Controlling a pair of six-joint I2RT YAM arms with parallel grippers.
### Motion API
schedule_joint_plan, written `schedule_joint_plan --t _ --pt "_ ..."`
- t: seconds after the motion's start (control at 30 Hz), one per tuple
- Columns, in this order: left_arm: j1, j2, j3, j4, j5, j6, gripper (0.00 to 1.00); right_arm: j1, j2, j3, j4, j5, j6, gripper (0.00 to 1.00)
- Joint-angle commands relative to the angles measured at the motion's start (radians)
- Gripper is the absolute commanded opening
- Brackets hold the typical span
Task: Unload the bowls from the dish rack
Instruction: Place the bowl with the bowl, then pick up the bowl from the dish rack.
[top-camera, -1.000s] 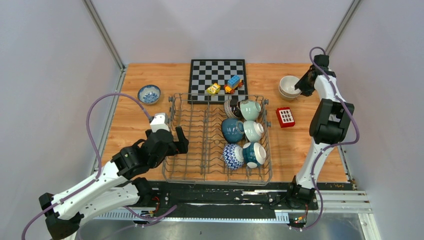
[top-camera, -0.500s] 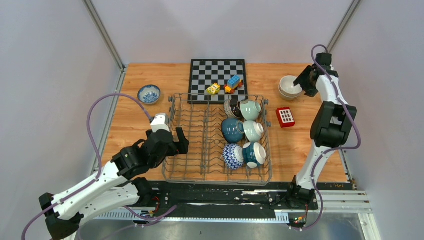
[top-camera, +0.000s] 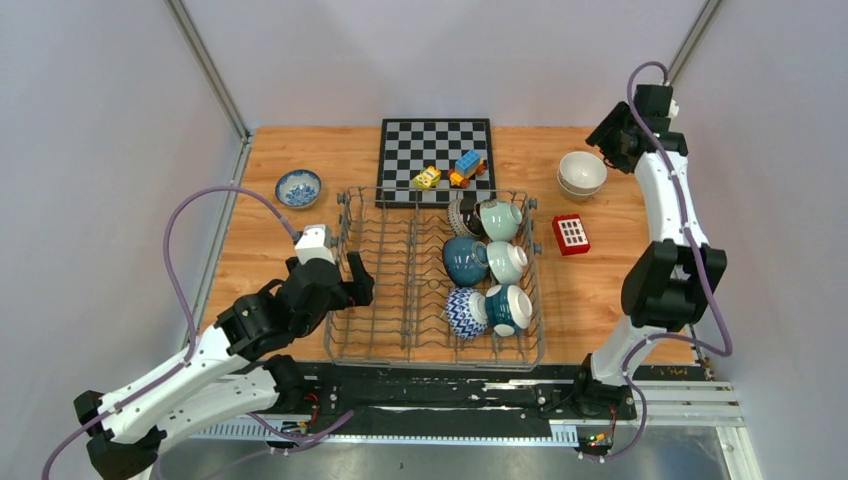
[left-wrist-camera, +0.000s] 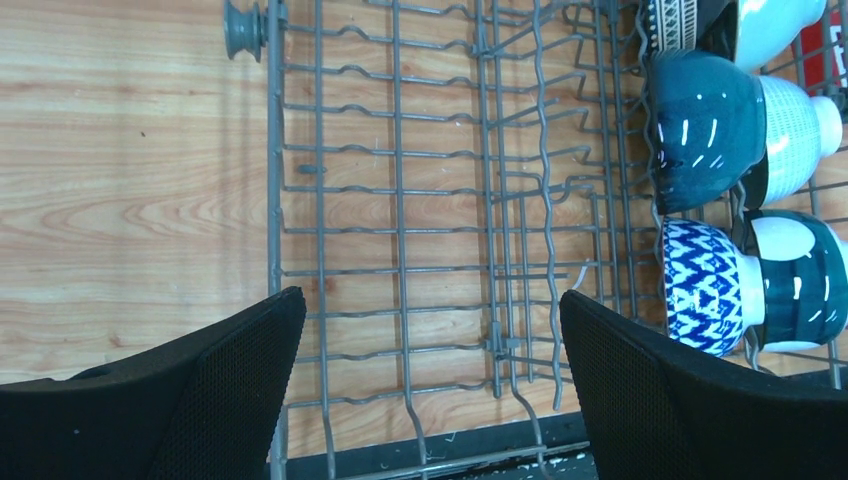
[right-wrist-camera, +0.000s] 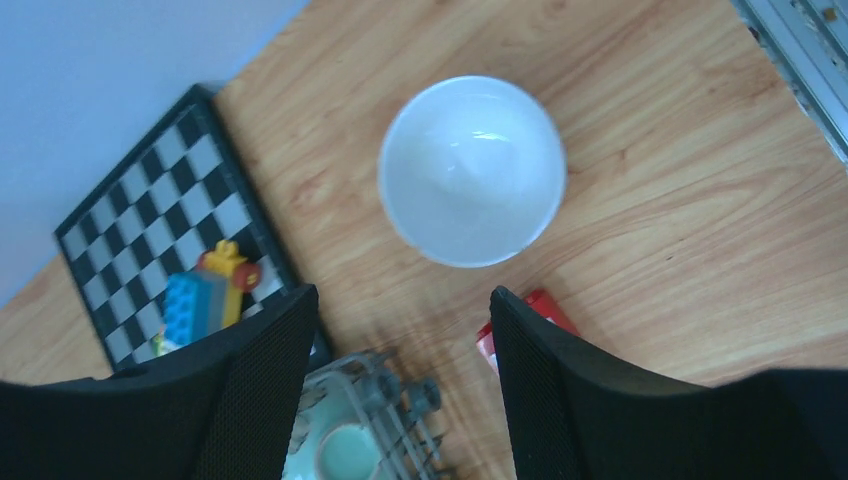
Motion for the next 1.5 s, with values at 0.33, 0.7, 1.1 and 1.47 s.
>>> schedule_joint_plan --t 0.33,0.7,1.1,1.47 --pt "0.003 -0.064 0.051 -0.010 -0.078 0.076 1.00 0.504 -0.671 -0.352 0.095 0.117 0.015 0.65" --pt "0.004 -0.059 -0.022 0.265 0.284 0.149 1.00 0.823 -1.047 -0.733 -0.039 0.155 -0.032 0.64" --pt "-0.021 0.087 -0.312 0.824 0.658 -0.123 0.96 0.823 -1.496 -1.165 -0.061 0.128 0.124 0.62" --pt "-0.098 0.247 -0.359 1.020 0.586 -0.221 0.90 0.823 -1.518 -1.226 -0.034 0.087 0.140 0.62"
